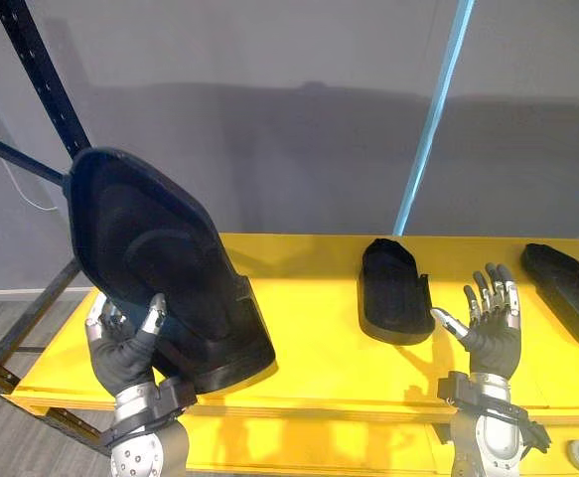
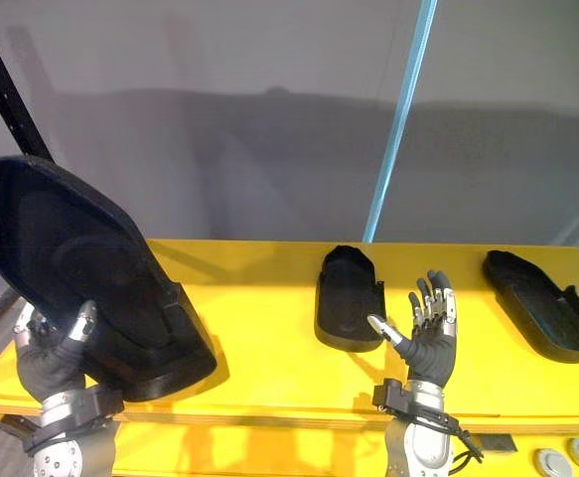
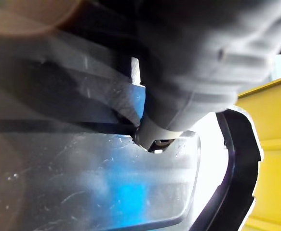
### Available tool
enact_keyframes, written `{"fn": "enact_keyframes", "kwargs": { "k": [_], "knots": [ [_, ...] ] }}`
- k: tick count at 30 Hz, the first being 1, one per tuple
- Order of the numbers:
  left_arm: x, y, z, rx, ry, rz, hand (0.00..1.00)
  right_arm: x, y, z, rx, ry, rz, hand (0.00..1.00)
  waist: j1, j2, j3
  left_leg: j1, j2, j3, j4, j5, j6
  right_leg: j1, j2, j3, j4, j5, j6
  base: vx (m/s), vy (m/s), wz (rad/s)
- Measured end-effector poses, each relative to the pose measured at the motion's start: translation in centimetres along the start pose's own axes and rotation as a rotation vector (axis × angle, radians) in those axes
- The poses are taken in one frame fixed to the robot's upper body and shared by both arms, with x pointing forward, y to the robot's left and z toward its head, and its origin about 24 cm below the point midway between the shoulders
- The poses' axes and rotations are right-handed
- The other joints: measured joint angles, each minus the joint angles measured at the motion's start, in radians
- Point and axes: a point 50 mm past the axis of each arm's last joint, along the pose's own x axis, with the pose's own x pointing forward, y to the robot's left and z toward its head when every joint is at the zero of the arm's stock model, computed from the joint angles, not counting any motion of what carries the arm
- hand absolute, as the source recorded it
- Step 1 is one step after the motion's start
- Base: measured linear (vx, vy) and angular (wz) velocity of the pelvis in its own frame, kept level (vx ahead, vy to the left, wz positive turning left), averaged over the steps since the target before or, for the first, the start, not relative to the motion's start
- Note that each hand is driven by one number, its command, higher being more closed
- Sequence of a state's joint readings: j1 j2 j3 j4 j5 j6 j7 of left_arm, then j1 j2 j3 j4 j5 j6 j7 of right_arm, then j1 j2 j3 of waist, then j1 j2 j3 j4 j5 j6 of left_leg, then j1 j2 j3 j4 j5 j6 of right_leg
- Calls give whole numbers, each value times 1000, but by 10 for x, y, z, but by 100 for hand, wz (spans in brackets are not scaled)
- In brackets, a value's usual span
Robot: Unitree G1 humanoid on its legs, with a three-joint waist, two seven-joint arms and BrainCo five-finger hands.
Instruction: Walk over and take plastic housings, then place them on the shelf
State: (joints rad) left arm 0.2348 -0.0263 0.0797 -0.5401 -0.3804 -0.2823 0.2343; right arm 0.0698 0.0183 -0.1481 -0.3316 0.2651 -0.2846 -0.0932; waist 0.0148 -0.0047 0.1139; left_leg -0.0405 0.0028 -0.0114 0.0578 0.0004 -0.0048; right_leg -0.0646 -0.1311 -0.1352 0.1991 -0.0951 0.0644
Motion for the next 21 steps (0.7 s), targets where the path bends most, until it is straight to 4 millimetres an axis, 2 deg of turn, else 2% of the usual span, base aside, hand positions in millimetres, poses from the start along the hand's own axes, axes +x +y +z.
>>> {"fn": "enact_keyframes", "kwargs": {
  "k": [3, 6, 7, 8, 9, 10, 11, 12, 13, 14, 16, 17, 18, 19, 21],
  "knots": [
    [0, -3, -2, -27, 14, -21, 100, 1, 14, 10, 41, -47, 66, 0, -7, 4, 4, -34, 22, -5, 17, -11, -16, 9, 26, -11, -66, 33, -9, 87, -71, -2],
    [-1, -8, -4, -57, 29, -55, 100, 3, 28, 11, 109, -51, 147, 0, -13, 4, 17, -53, 20, -15, 71, -27, -34, 32, 19, -25, -79, 36, -8, 76, 12, 18],
    [0, -7, -4, -56, 25, -54, 100, 4, 34, 12, 119, -57, 189, 0, -15, 2, 19, -79, 17, -3, 131, -66, -45, 33, 1, -24, -75, 36, -9, 31, 70, 11],
    [0, -7, -4, -56, 25, -55, 100, 5, 36, 12, 124, -60, 201, 0, -18, 4, 20, -102, 34, 20, 186, -87, -39, 32, -5, -27, -73, 36, -9, 34, 87, 16],
    [1, -6, -6, -51, 32, -61, 100, 6, 36, 12, 135, -59, 210, 0, -26, 7, 23, -136, 85, 33, 290, -111, -38, 29, -13, -35, -61, 36, -9, 18, 62, 10],
    [1, -6, -7, -48, 39, -62, 100, 5, 35, 12, 143, -55, 208, 0, -29, 8, 23, -141, 117, 26, 325, -118, -44, 29, -18, -36, -56, 36, -9, 27, 138, 0],
    [0, -4, -11, -41, 56, -57, 100, 5, 33, 12, 144, -49, 207, 0, -42, 28, 18, -127, 184, -25, 342, -126, -60, 27, -21, -37, -41, 35, -8, 25, 177, -10],
    [0, -4, -11, -40, 61, -56, 100, 4, 33, 12, 141, -48, 210, 0, -48, 39, 15, -110, 205, -54, 322, -124, -75, 24, -22, -36, -34, 31, 6, 27, 340, -25],
    [0, -4, -12, -40, 67, -62, 100, 3, 30, 12, 130, -47, 208, 0, -54, 62, 9, -64, 211, -94, 251, -165, -164, 19, -33, -26, -31, 28, 43, 1, 438, -21],
    [4, -6, -13, -29, 65, -92, 100, 0, 24, 10, 122, -31, 175, 0, -63, 47, 15, -36, 180, -72, 201, -195, -168, 15, -73, -12, -29, 38, 72, -28, 459, -22],
    [9, -3, -13, 13, 69, -125, 100, -10, 16, 5, 110, 7, 121, 0, -60, 9, 8, -26, 103, -42, 188, -175, -136, -1, -145, -1, -33, 74, 80, -88, 432, -21],
    [12, 1, -10, 49, 58, -130, 100, -11, 16, 6, 70, 3, 122, 0, -60, 3, 4, -26, 75, -14, 191, -175, -123, -16, -172, 17, -34, 112, 75, -91, 374, -35],
    [13, 3, -8, 69, 48, -131, 100, -10, 15, 8, 43, -4, 125, 0, -57, 4, 4, -27, 68, 1, 195, -176, -117, -27, -177, 17, -35, 138, 69, -78, 294, -54],
    [17, 6, -4, 94, 27, -136, 100, -8, 12, 10, -20, -20, 117, 0, -55, 5, 5, -39, 64, 26, 207, -178, -105, -47, -177, 13, -42, 185, 47, -54, 161, -44],
    [24, 8, -4, 116, 16, -153, 100, -6, -3, 15, -126, -40, 62, 0, -59, 7, 8, -48, 62, 48, 207, -174, -66, -54, -162, 20, -60, 212, 57, -79, 148, -33]
  ]
}}
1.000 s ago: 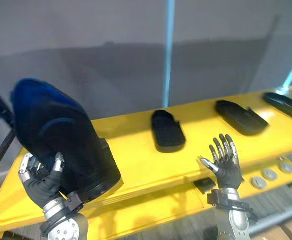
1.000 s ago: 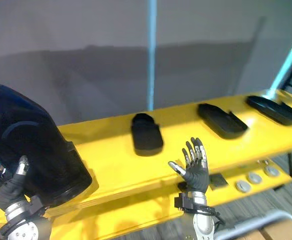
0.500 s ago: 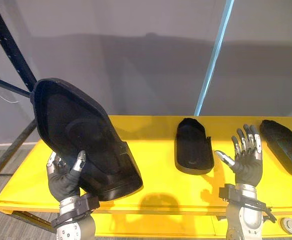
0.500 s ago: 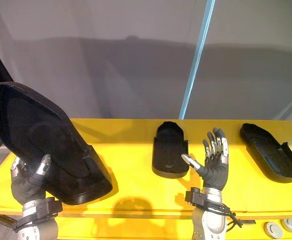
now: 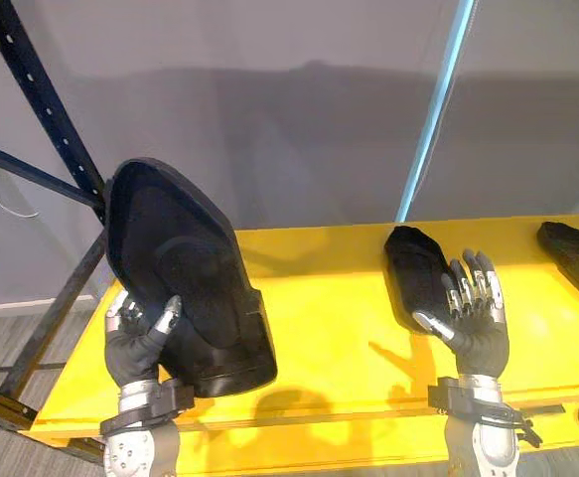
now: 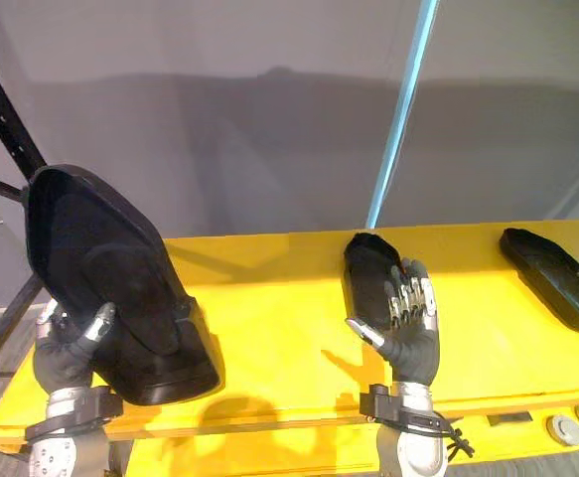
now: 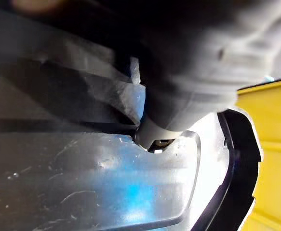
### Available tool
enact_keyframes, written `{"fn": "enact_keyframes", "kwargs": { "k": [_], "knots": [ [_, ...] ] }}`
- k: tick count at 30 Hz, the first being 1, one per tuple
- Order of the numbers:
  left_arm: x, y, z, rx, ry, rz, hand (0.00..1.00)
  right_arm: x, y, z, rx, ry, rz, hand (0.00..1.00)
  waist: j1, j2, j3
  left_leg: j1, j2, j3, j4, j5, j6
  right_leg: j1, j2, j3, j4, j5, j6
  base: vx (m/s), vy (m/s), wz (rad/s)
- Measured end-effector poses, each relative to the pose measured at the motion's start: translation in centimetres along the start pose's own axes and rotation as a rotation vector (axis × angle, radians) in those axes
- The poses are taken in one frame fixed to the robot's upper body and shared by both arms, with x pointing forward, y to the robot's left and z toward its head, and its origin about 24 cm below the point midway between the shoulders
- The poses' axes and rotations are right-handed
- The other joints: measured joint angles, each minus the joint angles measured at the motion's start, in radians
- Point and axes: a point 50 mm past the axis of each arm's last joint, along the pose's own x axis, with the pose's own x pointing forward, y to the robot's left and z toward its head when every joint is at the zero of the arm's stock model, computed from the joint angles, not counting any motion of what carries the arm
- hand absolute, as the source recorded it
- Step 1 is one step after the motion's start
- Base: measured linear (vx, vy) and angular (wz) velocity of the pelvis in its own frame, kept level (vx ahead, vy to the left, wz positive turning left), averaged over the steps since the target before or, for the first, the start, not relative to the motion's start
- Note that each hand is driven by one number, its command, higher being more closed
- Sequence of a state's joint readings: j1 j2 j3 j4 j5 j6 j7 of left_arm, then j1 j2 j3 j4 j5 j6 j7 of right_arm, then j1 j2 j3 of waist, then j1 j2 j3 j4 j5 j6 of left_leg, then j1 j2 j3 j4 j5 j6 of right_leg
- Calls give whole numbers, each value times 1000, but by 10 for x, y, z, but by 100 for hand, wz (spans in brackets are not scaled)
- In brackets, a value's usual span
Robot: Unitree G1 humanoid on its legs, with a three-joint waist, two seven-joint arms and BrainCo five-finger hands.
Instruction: Walk over and take plastic housings, then place them on the shelf
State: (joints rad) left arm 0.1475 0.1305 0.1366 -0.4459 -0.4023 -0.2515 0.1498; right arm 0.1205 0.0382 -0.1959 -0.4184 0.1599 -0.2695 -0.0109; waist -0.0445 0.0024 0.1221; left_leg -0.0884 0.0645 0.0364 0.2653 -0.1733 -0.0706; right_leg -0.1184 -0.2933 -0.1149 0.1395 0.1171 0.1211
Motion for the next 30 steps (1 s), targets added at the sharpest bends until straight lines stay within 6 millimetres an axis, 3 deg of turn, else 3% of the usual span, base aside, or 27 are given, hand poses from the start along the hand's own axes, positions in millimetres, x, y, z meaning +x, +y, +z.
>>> {"fn": "enact_keyframes", "kwargs": {
  "k": [1, 2, 4, 8, 10, 12, 15, 18, 20, 24, 30],
  "knots": [
    [2, 3, -3, 12, 8, 4, 100, 0, -15, 4, -77, -9, -59, 0, -5, 2, 1, 1, 13, 8, -13, 8, 13, -2, 42, 15, 37, -45, 29, -112, 104, -23],
    [2, 6, -3, 18, 10, 15, 100, 0, -25, 7, -126, -16, -94, 0, -6, 2, 1, 3, 18, 14, -23, 13, 19, -2, 67, 24, 53, -74, 23, -117, 9, -27],
    [1, 17, 0, 46, 8, 56, 100, -5, -64, 30, -325, -81, -274, 0, -9, -4, -3, 5, 21, 46, -48, 24, 12, 3, 110, 17, 25, -129, -6, -96, -45, -42],
    [-8, 40, 5, 123, 9, 166, 100, -34, -121, 57, -606, -73, -551, 0, -41, 18, -10, 15, 43, 77, -98, 40, -9, 21, 146, 37, -88, -91, -14, -27, -74, -33],
    [-18, 53, 6, 147, 26, 246, 100, -53, -148, 51, -683, 25, -671, 0, -46, 17, -12, 60, 76, 125, -137, 51, -28, 34, 183, 76, -124, -65, -21, 72, -95, -59],
    [-23, 55, 2, 150, 58, 258, 100, -63, -156, 40, -693, 116, -689, 0, -54, 21, -20, 80, 89, 135, -156, 51, -37, 46, 197, 79, -134, -62, -25, 87, -84, -33],
    [-27, 56, -6, 129, 111, 257, 100, -83, -158, 13, -673, 303, -657, 0, -52, 26, -36, 111, 98, 154, -189, 59, -48, 52, 205, 82, -134, -62, -25, 65, -32, -11],
    [-28, 64, -20, 88, 178, 281, 100, -104, -153, -27, -582, 507, -617, 0, -46, 27, -45, 119, 93, 151, -196, 61, -47, 62, 202, 76, -135, -62, -25, -7, 8, 6],
    [-22, 72, -24, 89, 213, 266, 100, -128, -146, -62, -482, 691, -589, 0, -37, 27, -45, 111, 86, 138, -200, 65, -42, 61, 196, 70, -136, -62, -25, -40, 15, 19],
    [17, 86, -22, 138, 208, 180, 100, -176, -126, -116, -308, 1028, -470, 0, -16, 29, -29, 52, 71, 95, -219, 97, -36, 22, 183, 40, -142, -62, -27, -61, 0, 29],
    [71, 106, -12, 215, 192, 157, 100, -203, -117, -140, -255, 1241, -306, 0, 9, 27, 43, -11, 71, 65, -225, 127, -39, -35, 184, 18, -129, -59, -29, -22, -20, 14]
  ]
}}
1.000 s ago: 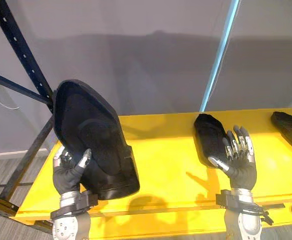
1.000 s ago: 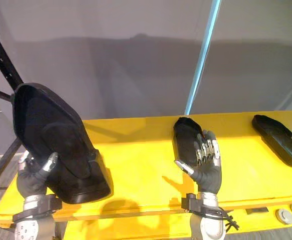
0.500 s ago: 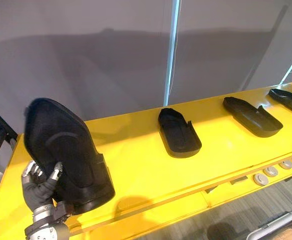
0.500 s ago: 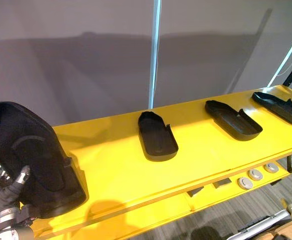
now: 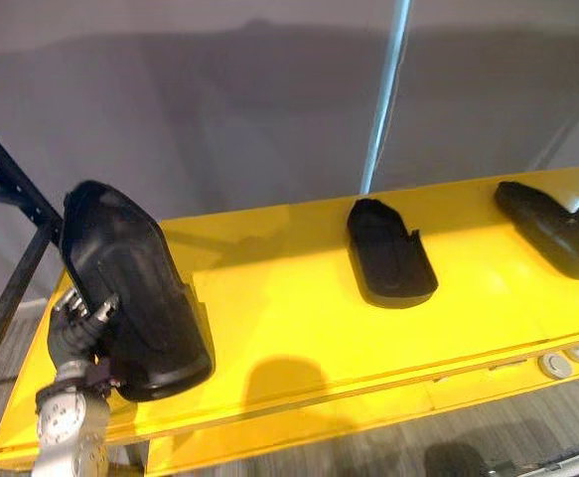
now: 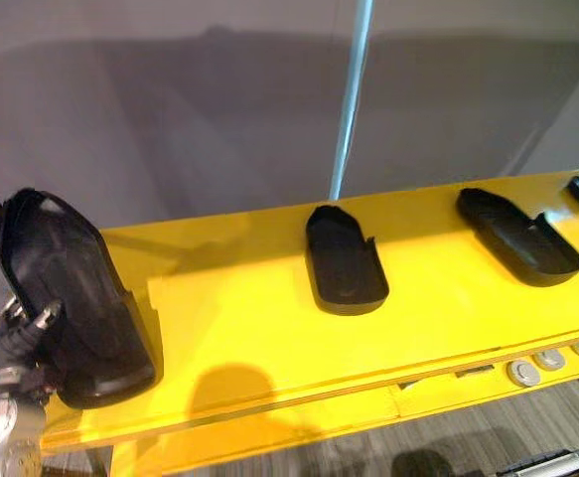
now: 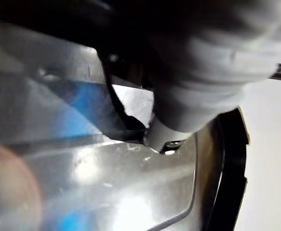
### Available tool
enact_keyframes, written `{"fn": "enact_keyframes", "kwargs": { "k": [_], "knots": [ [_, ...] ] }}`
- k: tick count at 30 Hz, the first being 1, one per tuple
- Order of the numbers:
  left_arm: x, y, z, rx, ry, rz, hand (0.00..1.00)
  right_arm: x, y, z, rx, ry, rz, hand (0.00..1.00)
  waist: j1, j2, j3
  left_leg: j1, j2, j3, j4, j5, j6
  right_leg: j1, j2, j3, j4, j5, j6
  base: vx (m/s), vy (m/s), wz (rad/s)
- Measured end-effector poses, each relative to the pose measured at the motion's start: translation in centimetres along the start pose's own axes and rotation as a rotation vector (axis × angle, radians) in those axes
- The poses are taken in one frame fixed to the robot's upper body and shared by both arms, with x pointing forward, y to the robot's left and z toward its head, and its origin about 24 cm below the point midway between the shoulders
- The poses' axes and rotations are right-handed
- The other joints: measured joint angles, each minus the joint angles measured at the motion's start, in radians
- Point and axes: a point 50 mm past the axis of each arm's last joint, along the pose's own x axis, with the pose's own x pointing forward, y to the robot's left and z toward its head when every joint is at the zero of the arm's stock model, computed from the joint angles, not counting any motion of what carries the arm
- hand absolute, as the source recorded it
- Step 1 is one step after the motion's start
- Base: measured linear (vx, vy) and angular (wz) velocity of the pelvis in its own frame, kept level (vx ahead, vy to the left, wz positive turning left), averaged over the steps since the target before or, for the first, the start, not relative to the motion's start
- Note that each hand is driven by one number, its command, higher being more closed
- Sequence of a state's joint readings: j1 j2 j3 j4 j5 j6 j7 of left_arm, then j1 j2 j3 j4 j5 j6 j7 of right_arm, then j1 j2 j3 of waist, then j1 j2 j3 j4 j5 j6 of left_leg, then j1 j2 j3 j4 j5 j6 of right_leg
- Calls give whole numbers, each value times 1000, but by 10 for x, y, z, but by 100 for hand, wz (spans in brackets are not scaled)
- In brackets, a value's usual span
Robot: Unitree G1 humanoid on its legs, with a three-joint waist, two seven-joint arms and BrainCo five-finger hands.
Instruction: Walk over and take plastic housings, then place them on the shelf
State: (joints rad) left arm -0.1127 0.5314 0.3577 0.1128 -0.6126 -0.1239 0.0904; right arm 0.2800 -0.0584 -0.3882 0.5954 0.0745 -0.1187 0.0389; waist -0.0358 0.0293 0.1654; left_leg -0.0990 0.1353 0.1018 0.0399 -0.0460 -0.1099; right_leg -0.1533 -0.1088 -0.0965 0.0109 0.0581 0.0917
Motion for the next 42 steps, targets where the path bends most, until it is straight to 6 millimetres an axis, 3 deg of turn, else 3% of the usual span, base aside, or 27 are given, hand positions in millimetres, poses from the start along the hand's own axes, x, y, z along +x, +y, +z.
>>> {"fn": "enact_keyframes", "kwargs": {
  "k": [3, 7, 11, 12, 16, 22, 31, 36, 37, 40, 42],
  "knots": [
    [25, 3, 11, 72, 15, -21, 100, 2, 0, -9, -13, 51, 18, 0, 2, -2, 34, -22, 0, -7, 12, 1, 0, -22, 0, 2, 9, 0, 0, 19, -8, 5],
    [59, -3, 36, 167, -6, -72, 100, 7, 16, -12, -32, 86, 85, 0, 0, -18, 84, -61, 2, -17, 41, 1, 0, -50, 1, 3, 21, -1, -1, -26, -14, 4],
    [68, -4, 42, 170, 7, -79, 100, 9, 28, -19, -45, 131, 132, 0, -6, -18, 115, -73, 3, -17, 48, 2, 2, -67, 1, 4, 36, -5, -6, -50, -1, -1],
    [69, -4, 42, 177, 13, -84, 0, 9, 29, -21, -40, 143, 132, 0, -6, -18, 116, -79, 3, -17, 48, 3, 2, -76, 1, 5, 41, -5, -6, -53, 2, 1],
    [73, -4, 31, 207, 89, -103, 0, 10, 28, -21, -34, 151, 132, 0, -6, -18, 126, -75, 3, -15, 46, 8, 5, -78, 1, 5, 50, -5, -7, -43, 2, -1],
    [84, -4, 39, 246, 92, -106, 0, 14, 30, -20, -25, 166, 138, 0, -10, -17, 128, -70, 3, -8, 19, 26, 5, -90, 3, 6, 51, -2, -10, -35, 5, -2],
    [82, -6, 29, 260, 142, -113, 0, 13, 29, -26, -27, 197, 135, 0, -24, -16, 129, 9, 3, 7, -21, 30, 4, -15, 5, 9, 9, 4, -10, 12, 11, -4],
    [85, -31, 35, 170, 70, -137, 0, 12, 27, -29, -4, 218, 121, 0, -18, -12, 126, 35, 0, 5, -25, 30, 5, 27, 4, 2, -25, 19, -13, 13, 23, 4],
    [80, -46, 46, 105, -15, -148, 100, 11, 25, -33, 3, 235, 113, 0, -14, -8, 118, 38, -3, 2, -25, 30, 5, 36, 2, -2, -32, 20, -12, 3, 25, 5],
    [60, -64, 64, 6, -190, -143, 100, 9, 20, -38, 19, 257, 93, 0, -10, 5, 86, 42, -5, -2, -25, 30, 5, 50, 0, -1, -43, 23, -12, 31, 42, 5],
    [29, -71, 72, -36, -342, -80, 100, 7, 15, -44, 34, 282, 71, 0, -8, 22, 58, 53, -5, -5, -27, 30, 5, 67, 0, -4, -52, 22, -11, 44, 24, 9]
  ]
}}
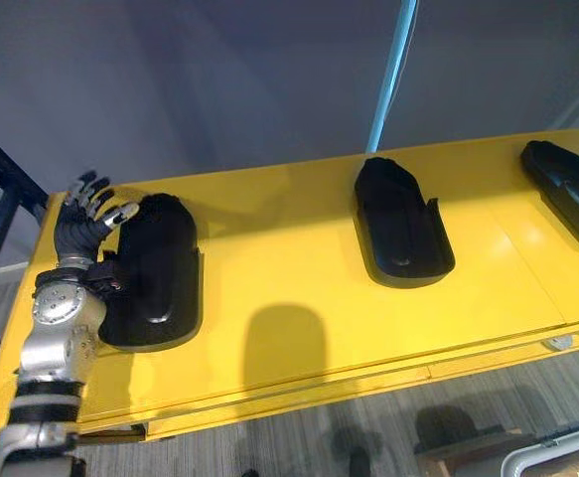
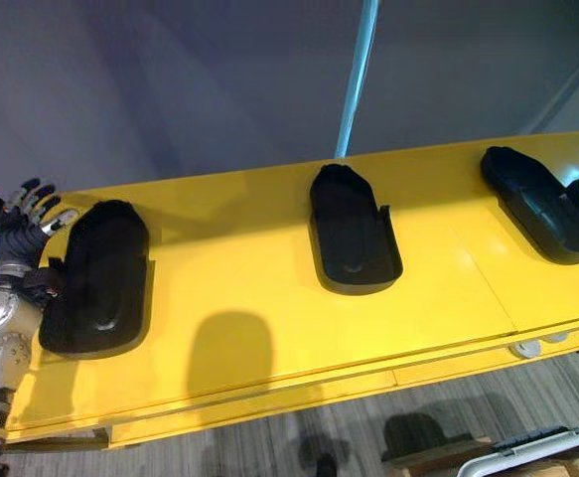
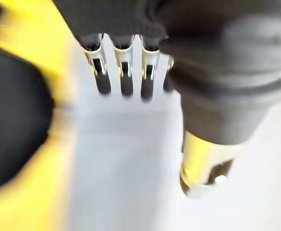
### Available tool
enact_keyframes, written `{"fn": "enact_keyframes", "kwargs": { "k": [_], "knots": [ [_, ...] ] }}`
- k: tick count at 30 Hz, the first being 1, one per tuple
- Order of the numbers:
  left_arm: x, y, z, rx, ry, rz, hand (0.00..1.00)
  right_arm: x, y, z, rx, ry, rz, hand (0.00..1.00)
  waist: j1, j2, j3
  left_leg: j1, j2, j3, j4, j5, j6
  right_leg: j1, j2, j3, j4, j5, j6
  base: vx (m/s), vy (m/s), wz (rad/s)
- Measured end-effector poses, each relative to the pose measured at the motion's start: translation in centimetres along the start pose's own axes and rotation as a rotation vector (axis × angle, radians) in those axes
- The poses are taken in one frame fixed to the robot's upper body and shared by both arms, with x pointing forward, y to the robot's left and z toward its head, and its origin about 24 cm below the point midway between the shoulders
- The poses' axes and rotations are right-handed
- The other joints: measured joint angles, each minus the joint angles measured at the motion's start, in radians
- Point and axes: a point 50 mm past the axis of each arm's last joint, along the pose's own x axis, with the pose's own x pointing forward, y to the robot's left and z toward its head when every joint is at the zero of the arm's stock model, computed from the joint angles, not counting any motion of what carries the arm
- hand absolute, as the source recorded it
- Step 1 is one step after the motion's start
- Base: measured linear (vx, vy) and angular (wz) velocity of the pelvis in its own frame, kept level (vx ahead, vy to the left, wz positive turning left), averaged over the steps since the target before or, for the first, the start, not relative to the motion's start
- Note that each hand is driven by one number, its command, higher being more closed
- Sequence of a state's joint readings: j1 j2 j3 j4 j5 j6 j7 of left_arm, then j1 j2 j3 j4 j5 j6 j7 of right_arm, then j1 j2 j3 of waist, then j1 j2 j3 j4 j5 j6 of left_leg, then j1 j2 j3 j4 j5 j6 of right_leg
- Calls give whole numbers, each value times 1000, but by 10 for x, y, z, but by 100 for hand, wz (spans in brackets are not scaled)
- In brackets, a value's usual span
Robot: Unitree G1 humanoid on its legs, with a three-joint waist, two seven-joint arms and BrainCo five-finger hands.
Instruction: Walk over and take plastic housings, then place them on the shelf
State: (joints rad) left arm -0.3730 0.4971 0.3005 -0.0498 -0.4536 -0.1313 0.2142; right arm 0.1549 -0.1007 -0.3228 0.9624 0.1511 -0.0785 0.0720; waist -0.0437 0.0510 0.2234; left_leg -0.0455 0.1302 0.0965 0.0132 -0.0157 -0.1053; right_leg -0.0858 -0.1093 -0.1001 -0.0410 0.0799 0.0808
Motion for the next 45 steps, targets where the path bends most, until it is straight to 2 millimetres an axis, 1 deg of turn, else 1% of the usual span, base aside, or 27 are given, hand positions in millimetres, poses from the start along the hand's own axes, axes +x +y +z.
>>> {"fn": "enact_keyframes", "kwargs": {
  "k": [1, 2, 4, 5, 6, 7, 8, 9, 11, 12, 14, 15, 17, 18, 19, 20, 22, 25, 28, 31, 35, 39, 45],
  "knots": [
    [-19, -6, 2, 7, -35, 21, 100, -1, -4, -4, 18, 15, -17, 0, 0, 15, -20, 2, 0, -11, 0, 0, 0, 10, 0, -12, -3, -2, 2, 37, 14, 21],
    [-29, -10, 3, -4, -42, 26, 100, -1, -6, -7, 29, 25, -26, 0, 0, 23, -27, 3, 1, -17, 0, 0, 0, 16, 0, -20, -2, -4, 1, 14, 6, 25],
    [-79, -27, 0, -28, -19, 47, 100, -3, -11, -13, 57, 49, -51, 0, 12, 41, -50, 18, 3, -25, -8, -1, -1, 36, 2, -29, -1, -16, 3, -12, 8, 19],
    [-99, -35, -1, -48, 19, 44, 100, -3, -12, -15, 61, 59, -55, 0, 12, 44, -60, 17, 4, -35, -10, -2, -3, 40, 2, -37, 2, -22, 4, -34, 11, 21],
    [-111, -40, -3, -65, 49, 34, 100, -3, -11, -17, 67, 63, -56, 0, 12, 44, -62, 17, 4, -42, -11, -3, -3, 43, 1, -45, 4, -24, 5, -48, 11, 26],
    [-134, -55, -10, -105, 136, -9, 100, -4, -9, -19, 72, 71, -55, 0, 24, 40, -68, 17, 6, -48, -10, -3, -3, 43, 2, -50, 17, -36, 10, -70, 10, 19],
    [-145, -61, -14, -126, 185, -36, 100, -4, -9, -20, 70, 72, -53, 0, 30, 37, -69, 15, 6, -50, -10, -3, -3, 43, 2, -51, 20, -40, 15, -58, 5, 13],
    [-151, -66, -16, -140, 214, -54, 100, -4, -8, -20, 68, 72, -53, 0, 33, 36, -68, 13, 6, -52, -10, -2, -3, 40, 2, -51, 22, -41, 16, -60, 4, 6],
    [-173, -76, -29, -155, 314, -90, 100, -4, -7, -18, 53, 62, -55, 0, 36, 27, -69, -9, 6, -52, -11, 3, 2, 13, 1, -50, 35, -41, 16, -68, 10, 2],
    [-178, -77, -33, -148, 341, -90, 100, -3, -6, -18, 48, 58, -54, 0, 35, 25, -68, -15, 7, -52, -10, 4, 3, 7, 1, -51, 37, -41, 16, -52, 5, -1],
    [-198, -79, -53, -126, 466, -80, 100, -3, -1, -14, 15, 35, -50, 0, 35, 11, -64, -41, 11, -45, -9, 4, 5, -26, 3, -53, 52, -42, 18, 0, 0, 0],
    [-200, -78, -55, -122, 477, -78, 100, -3, -1, -13, 14, 32, -49, 0, 35, 8, -63, -41, 12, -43, -9, 4, 5, -27, 3, -53, 52, -42, 18, 15, -14, -3],
    [-208, -75, -63, -101, 526, -67, 100, -3, 4, -14, -2, 30, -53, 0, 41, -8, -53, -42, 13, -38, -11, 2, 4, -28, 3, -53, 53, -43, 20, 39, -4, -1],
    [-208, -75, -64, -100, 529, -66, 100, -3, 5, -14, -7, 30, -52, 0, 45, -13, -50, -42, 13, -37, -11, 1, 3, -29, 2, -53, 54, -43, 19, 57, 8, -1],
    [-207, -75, -64, -87, 524, -63, 100, -3, 6, -15, -6, 31, -55, 0, 57, -25, -44, -42, 12, -32, -11, -2, 2, -31, 1, -52, 56, -44, 17, 69, 18, -1],
    [-206, -73, -64, -75, 519, -55, 100, -4, 7, -16, -5, 35, -61, 0, 62, -34, -43, -44, 11, -31, -9, -4, 1, -33, -1, -52, 57, -46, 16, 79, 21, 2],
    [-201, -70, -64, -49, 494, -38, 100, -4, 8, -17, -2, 36, -65, 0, 63, -42, -47, -55, 7, -30, -5, -5, -1, -41, -5, -54, 64, -55, 19, 105, 29, 9],
    [-193, -65, -63, -34, 467, 2, 100, -4, 7, -15, 0, 26, -71, 0, 63, -43, -47, -73, 2, -10, 3, -5, -1, -53, -12, -55, 67, -61, 22, 126, 42, 9],
    [-189, -61, -63, -29, 454, 40, 100, -5, 7, -15, 4, 19, -72, 0, 64, -44, -46, -82, 3, 13, 19, -5, -1, -54, -12, -52, 68, -64, 17, 88, 24, 8],
    [-185, -59, -62, -24, 440, 65, 100, -5, 7, -15, 5, 18, -72, 0, 69, -44, -46, -83, 10, 13, 21, -7, -4, -54, -6, -51, 68, -71, 8, 30, -4, 2],
    [-182, -54, -62, -13, 426, 90, 100, -5, 7, -16, 30, 22, -81, 0, 71, -45, -44, -93, 22, 12, 25, -20, -9, -60, 6, -49, 70, -83, 10, -18, -10, 0],
    [-179, -50, -61, -4, 415, 107, 100, -5, 7, -17, 42, 25, -82, 0, 71, -49, -41, -98, 24, 12, 26, -21, -11, -75, 8, -46, 90, -92, 8, -17, -6, -1],
    [-175, -53, -60, -12, 401, 102, 100, -5, 7, -17, 48, 28, -85, 0, 71, -50, -39, -95, 25, 12, 26, -21, -11, -76, 9, -46, 92, -95, 8, 0, 0, 0]
  ]
}}
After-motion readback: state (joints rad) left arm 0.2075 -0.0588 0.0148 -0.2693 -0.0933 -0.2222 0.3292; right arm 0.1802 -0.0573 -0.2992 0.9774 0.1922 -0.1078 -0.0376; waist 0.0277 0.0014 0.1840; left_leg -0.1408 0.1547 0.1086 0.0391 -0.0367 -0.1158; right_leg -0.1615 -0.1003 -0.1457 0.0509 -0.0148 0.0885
